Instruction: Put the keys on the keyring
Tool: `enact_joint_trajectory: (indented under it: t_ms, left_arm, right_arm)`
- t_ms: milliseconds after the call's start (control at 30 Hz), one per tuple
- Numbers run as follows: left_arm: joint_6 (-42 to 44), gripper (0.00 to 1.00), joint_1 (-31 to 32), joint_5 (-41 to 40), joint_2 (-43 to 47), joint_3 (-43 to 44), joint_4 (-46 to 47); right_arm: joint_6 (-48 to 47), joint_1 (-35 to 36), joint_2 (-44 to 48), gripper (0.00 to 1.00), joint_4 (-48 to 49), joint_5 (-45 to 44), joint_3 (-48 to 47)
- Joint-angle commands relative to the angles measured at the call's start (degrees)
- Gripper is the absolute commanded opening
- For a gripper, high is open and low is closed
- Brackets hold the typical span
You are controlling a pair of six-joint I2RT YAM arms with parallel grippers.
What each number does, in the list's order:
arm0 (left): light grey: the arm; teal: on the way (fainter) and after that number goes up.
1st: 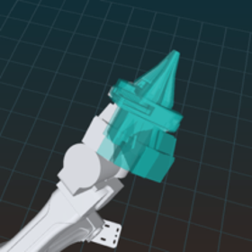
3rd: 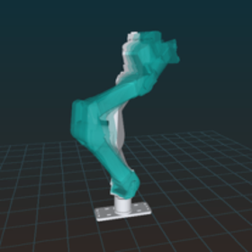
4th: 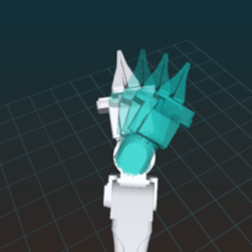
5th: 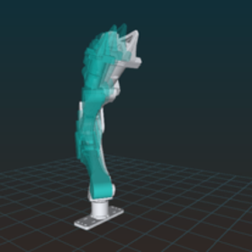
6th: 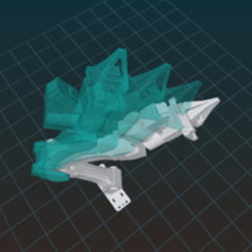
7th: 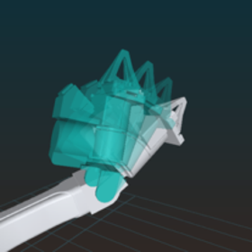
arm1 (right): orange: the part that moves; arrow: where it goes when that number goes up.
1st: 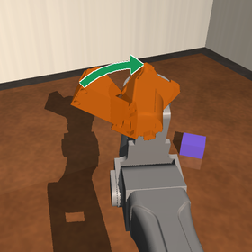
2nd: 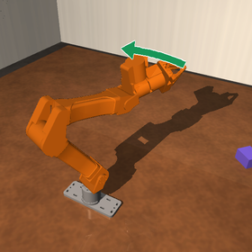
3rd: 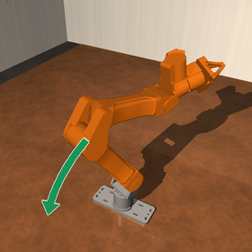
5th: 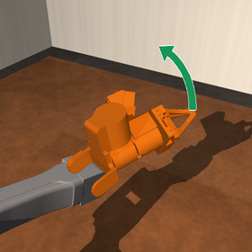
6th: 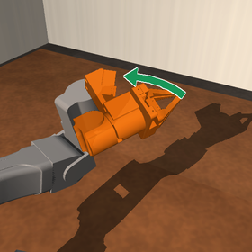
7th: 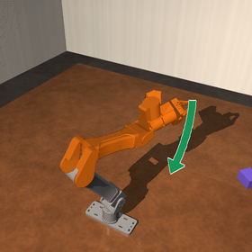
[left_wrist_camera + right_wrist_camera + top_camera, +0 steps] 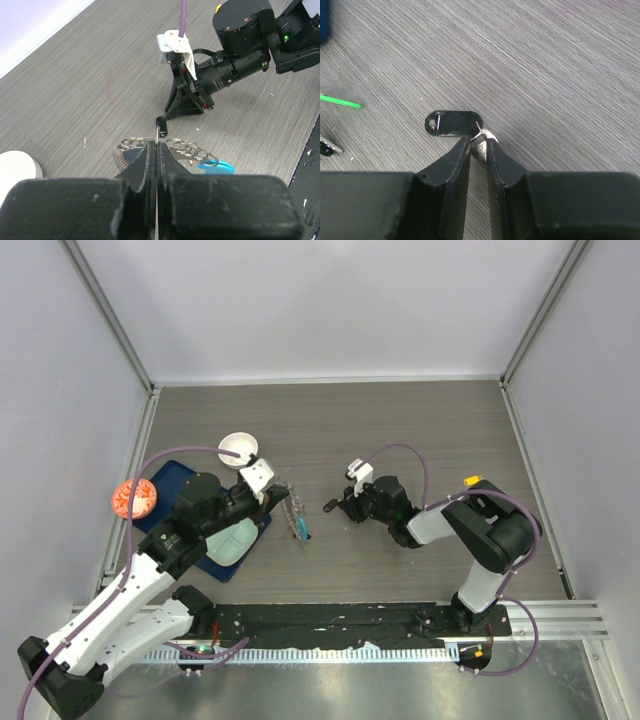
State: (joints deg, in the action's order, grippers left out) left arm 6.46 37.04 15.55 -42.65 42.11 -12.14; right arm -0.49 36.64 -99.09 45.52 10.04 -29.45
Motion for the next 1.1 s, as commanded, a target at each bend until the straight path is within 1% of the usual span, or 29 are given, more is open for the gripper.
enact_joint_trajectory:
  t_ms: [0, 100, 233, 700, 1067]
  left_arm:
    - [0.48, 0.00, 0.23, -0.26, 0.03, 0.43, 3.00]
    - [0.66, 0.00, 0.23, -0.35, 0.03, 0.43, 2.91]
    - [0.66, 0.00, 0.32, -0.35, -0.15, 0.34, 2.83]
    - [0.92, 0.00, 0.32, -0.61, -1.12, 0.43, 2.65]
    - [0.92, 0.00, 0.32, -0.79, -1.38, 0.34, 2.74]
  right_arm:
    - [-0.65, -0.17, 2.93, 0.26, 0.98, 0.24, 0.36]
    - [-1.61, -0.26, 5.13, 0.26, 0.71, -0.20, 0.88]
    - [-2.32, -1.83, 5.22, 0.26, 1.59, 1.99, 0.89]
    - [-4.25, -2.72, 1.09, 0.27, -0.08, 7.53, -2.19]
    - [-4.87, -2.89, -2.07, 0.25, 0.10, 7.53, -3.59]
